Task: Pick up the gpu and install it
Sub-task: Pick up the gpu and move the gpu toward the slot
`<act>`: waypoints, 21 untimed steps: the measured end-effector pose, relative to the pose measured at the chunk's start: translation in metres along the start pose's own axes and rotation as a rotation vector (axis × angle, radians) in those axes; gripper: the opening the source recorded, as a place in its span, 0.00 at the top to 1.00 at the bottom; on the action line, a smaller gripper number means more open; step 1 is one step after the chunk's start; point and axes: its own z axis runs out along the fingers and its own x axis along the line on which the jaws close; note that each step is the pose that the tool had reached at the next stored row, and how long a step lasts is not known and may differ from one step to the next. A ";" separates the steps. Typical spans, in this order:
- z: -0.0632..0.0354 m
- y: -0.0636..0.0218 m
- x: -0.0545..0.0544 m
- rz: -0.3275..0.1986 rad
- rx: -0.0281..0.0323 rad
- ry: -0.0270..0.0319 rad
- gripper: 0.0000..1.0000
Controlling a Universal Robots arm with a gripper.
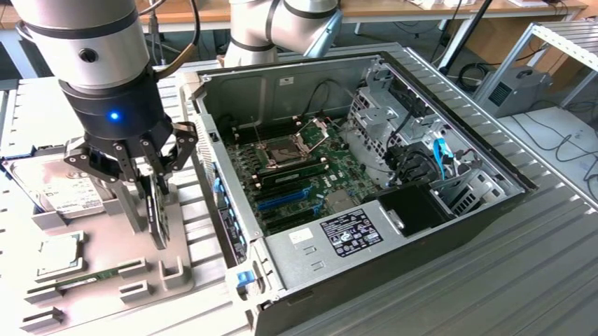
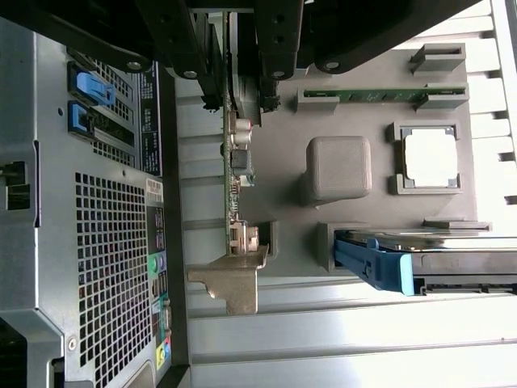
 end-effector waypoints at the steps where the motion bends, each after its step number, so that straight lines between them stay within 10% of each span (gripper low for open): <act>1: -0.0002 0.0000 0.000 0.000 0.0003 0.0001 0.71; 21: -0.0070 0.0015 0.000 0.000 0.0118 -0.0009 0.71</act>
